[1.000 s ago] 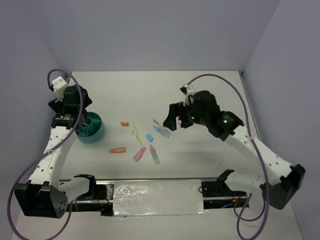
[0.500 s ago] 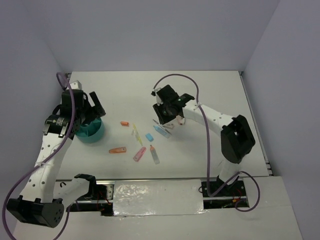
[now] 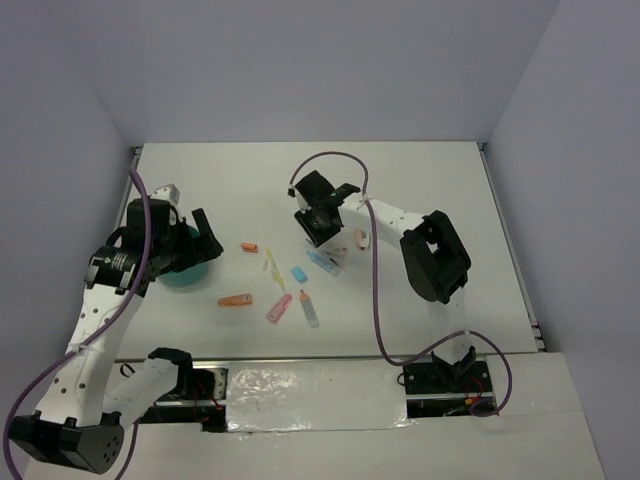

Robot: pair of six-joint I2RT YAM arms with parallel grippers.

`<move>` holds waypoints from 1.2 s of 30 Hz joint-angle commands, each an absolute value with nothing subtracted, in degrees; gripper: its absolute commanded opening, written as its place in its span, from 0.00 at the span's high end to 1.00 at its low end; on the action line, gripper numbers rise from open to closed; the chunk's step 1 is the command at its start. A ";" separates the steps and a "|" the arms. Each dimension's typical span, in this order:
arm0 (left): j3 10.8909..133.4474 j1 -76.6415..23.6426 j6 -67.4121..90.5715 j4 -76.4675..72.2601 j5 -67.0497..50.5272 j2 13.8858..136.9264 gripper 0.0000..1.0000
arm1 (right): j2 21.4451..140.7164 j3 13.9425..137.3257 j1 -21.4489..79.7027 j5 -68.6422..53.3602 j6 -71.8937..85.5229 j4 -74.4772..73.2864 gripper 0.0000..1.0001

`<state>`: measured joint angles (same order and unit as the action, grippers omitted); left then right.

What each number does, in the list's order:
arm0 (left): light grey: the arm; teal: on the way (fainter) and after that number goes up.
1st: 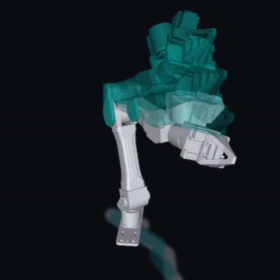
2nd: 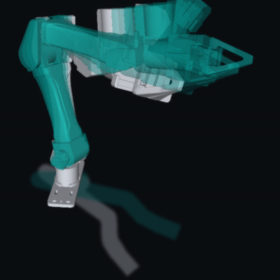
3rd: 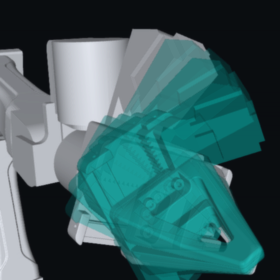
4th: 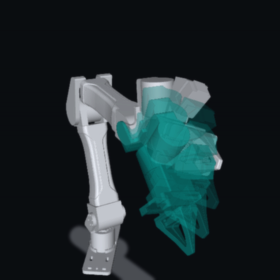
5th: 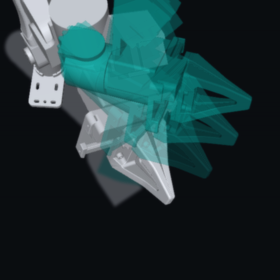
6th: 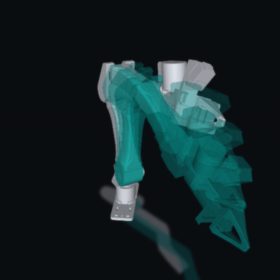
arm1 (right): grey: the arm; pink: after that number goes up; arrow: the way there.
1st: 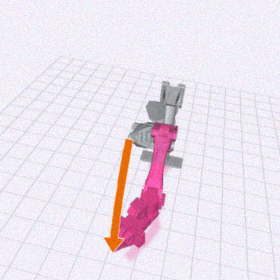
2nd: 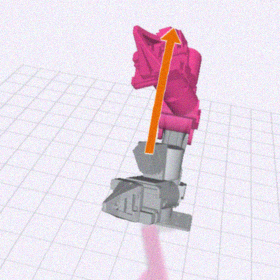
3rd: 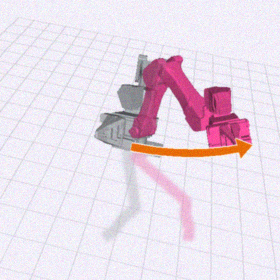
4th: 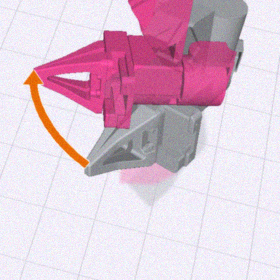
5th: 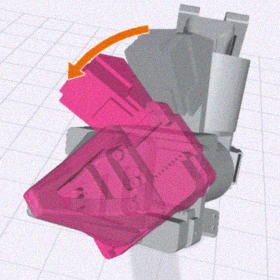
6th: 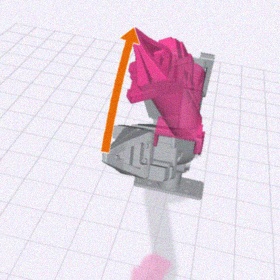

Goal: Sort the stationery into containers
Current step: Pick up the pen from the center of the board.

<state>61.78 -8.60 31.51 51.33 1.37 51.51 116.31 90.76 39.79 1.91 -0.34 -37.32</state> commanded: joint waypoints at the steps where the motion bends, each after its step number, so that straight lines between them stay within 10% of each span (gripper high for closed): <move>1: 64.60 -9.14 29.88 51.51 -1.40 52.38 0.01 | 118.12 93.69 40.43 2.55 -1.84 -37.53 0.60; 22: 61.35 -9.05 30.41 48.52 -5.80 52.74 0.01 | 122.78 91.14 41.22 3.07 -2.11 -35.25 0.69; 28: 60.47 -9.49 31.02 47.73 -7.29 53.79 0.01 | 120.59 91.93 41.13 3.86 -1.50 -35.33 0.99; 36: 61.43 -22.40 34.63 42.64 -0.28 64.32 0.03 | 108.21 107.91 41.22 10.26 1.66 -45.86 1.00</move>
